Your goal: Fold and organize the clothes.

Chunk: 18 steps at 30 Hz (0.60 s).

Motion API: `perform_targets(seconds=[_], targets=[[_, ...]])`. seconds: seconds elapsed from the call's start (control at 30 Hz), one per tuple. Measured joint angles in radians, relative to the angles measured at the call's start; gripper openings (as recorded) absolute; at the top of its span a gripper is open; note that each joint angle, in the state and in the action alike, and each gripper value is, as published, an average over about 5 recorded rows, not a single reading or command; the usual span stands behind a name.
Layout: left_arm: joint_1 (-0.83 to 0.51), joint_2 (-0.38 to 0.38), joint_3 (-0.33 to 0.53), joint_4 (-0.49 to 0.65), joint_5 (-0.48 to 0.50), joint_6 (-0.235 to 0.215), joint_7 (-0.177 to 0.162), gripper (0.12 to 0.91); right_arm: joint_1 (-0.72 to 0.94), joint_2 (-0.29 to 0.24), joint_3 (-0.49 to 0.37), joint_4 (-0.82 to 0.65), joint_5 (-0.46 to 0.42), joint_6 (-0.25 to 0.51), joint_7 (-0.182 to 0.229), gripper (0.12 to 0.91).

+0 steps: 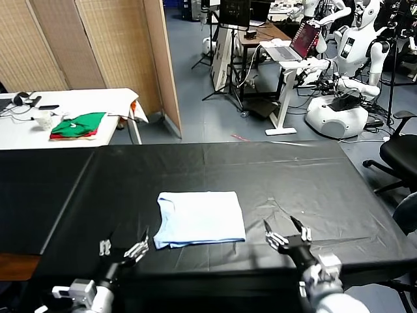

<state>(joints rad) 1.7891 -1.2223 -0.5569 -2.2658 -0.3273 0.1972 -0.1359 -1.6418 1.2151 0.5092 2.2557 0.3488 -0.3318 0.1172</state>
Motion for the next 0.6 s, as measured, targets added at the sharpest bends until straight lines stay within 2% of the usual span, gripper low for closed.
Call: perform_targets(seconds=[0.17, 0.3, 0.47, 0.6], targets=[[0.032, -0.001, -0.007, -0.014, 0.0, 0.017, -0.003, 0.907, -0.137, 0.023, -0.001, 0.04, -0.074, 0.18, 0.06, 0.907], [0.051, 0.0, -0.011, -0.019, -0.003, 0.03, -0.009, 0.907, -0.24, 0.034, -0.008, 0.059, -0.135, 0.283, 0.119, 0.907], [0.07, 0.001, -0.015, -0.029, -0.005, 0.044, -0.013, 0.907, -0.343, 0.037, -0.027, 0.079, -0.178, 0.338, 0.175, 0.907], [0.082, 0.001, -0.023, -0.035, -0.006, 0.049, -0.014, 0.907, -0.387, 0.039, -0.035, 0.087, -0.183, 0.348, 0.185, 0.907]])
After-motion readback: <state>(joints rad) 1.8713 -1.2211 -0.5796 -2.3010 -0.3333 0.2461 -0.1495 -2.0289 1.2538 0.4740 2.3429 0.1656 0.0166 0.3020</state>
